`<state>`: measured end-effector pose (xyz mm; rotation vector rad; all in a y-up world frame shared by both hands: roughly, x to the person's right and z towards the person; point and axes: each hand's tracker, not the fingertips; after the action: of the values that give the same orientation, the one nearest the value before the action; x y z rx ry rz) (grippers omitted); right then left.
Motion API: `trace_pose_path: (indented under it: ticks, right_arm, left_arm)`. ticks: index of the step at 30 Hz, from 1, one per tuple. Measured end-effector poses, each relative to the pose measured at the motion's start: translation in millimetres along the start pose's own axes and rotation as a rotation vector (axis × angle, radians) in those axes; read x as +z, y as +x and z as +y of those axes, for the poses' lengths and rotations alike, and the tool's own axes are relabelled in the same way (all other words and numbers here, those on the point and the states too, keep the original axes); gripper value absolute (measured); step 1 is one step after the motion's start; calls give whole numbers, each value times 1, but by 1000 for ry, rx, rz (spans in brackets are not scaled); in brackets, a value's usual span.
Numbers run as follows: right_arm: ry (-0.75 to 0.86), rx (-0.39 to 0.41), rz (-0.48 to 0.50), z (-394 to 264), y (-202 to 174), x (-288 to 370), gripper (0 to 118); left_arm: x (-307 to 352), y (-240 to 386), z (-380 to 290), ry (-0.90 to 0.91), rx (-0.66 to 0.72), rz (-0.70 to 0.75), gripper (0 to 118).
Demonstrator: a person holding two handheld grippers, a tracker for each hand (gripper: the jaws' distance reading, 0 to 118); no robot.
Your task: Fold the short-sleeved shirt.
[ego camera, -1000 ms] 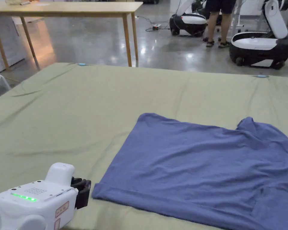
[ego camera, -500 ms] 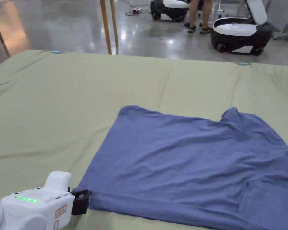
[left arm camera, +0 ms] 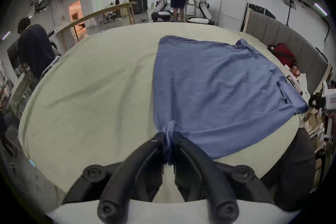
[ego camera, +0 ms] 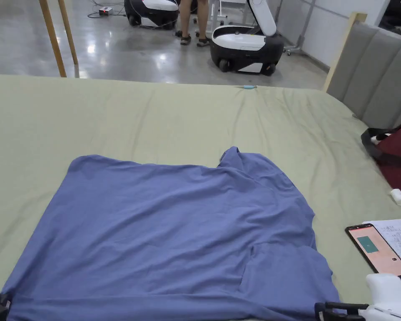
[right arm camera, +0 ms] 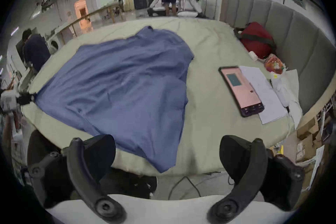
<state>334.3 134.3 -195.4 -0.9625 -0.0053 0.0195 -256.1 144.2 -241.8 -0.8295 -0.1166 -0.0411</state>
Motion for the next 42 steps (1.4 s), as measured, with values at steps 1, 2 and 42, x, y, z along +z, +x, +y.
trace_pose_path:
  ticks: [1, 2, 42]
  right_arm:
    - [-30, 6, 9, -1, -1, -6, 114]
    - [-64, 12, 38, -3, -1, -14, 105]
    - [584, -54, 61, 87, -42, 36, 82]
  left_arm:
    - [0, 2, 1, -2, -3, 4, 8]
    - [2, 7, 5, -4, -10, 12, 8]
    - [13, 34, 88, 408, -39, 1, 104]
